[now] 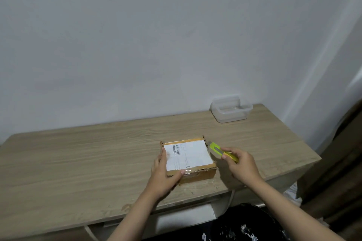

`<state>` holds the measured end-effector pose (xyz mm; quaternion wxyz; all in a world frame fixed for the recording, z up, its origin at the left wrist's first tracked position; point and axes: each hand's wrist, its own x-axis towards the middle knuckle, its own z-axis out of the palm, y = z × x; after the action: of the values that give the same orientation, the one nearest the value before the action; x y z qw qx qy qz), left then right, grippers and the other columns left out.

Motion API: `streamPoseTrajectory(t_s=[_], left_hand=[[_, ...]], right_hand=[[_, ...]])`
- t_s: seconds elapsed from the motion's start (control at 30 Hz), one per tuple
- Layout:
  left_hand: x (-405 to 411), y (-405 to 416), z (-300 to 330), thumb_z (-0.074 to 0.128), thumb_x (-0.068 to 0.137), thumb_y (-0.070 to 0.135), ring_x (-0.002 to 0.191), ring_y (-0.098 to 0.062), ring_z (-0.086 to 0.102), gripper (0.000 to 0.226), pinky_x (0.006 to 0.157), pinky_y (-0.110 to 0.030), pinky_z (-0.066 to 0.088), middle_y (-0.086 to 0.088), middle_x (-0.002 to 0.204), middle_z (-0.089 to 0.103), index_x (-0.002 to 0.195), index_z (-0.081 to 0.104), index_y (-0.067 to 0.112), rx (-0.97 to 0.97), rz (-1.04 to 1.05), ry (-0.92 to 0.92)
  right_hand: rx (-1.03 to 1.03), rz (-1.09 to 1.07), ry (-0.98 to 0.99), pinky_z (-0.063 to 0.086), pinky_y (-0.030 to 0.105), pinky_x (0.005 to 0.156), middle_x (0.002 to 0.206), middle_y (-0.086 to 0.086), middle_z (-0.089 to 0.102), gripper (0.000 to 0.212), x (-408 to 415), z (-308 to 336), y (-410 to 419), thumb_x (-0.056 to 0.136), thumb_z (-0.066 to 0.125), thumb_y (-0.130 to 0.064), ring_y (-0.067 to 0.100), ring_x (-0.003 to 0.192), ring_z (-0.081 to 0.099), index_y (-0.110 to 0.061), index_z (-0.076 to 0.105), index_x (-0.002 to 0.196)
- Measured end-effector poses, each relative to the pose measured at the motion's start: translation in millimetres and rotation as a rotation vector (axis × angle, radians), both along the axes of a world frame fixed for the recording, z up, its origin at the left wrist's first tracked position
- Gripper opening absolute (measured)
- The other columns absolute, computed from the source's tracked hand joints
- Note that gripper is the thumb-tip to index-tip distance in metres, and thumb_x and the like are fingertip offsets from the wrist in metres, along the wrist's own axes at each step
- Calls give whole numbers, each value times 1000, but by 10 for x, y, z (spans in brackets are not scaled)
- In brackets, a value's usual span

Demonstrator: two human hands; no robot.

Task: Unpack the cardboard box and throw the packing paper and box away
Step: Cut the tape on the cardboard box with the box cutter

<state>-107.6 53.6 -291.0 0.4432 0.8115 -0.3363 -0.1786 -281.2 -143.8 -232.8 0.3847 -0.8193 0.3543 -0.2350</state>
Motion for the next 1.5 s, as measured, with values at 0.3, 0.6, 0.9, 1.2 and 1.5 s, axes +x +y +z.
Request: streamPoseTrajectory(t_s=[0.3,0.6,0.9,1.2,1.5], left_hand=[[-18,-7,-29,72,70,49,144,-8,11,107,118,-38,19,4,158,13,149,3,27,-102,-14,92],[-19,2,-69,75,64,54,135,-42,32,107,100,-64,38,14,155,21,139,-2,58,-130,21,191],[-53,1,-28,77,63,48,135,-28,38,110,99,-58,43,16,150,32,142,0,52,-171,37,204],[-112,-4,87,75,66,40,142,-9,21,110,116,-39,26,13,152,25,149,4,29,-162,55,162],[-102,0,39,74,62,49,142,-12,24,110,114,-44,29,4,154,29,148,8,32,-158,75,183]], right_hand=[[-17,-29,92,48,25,66,95,-1,74,22,62,22,44,81,69,-19,14,74,62,-24,72,102],[-169,5,291,49,33,75,103,8,72,27,210,127,99,84,59,-17,31,95,64,-18,64,110],[-227,88,433,41,28,60,95,13,70,23,345,254,225,87,52,-16,32,88,63,-13,60,109],[-213,98,522,41,29,62,97,13,69,22,331,394,164,84,55,-17,33,89,63,-14,61,105],[-228,114,534,41,29,62,101,13,68,27,342,395,226,84,56,-16,30,90,62,-12,59,111]])
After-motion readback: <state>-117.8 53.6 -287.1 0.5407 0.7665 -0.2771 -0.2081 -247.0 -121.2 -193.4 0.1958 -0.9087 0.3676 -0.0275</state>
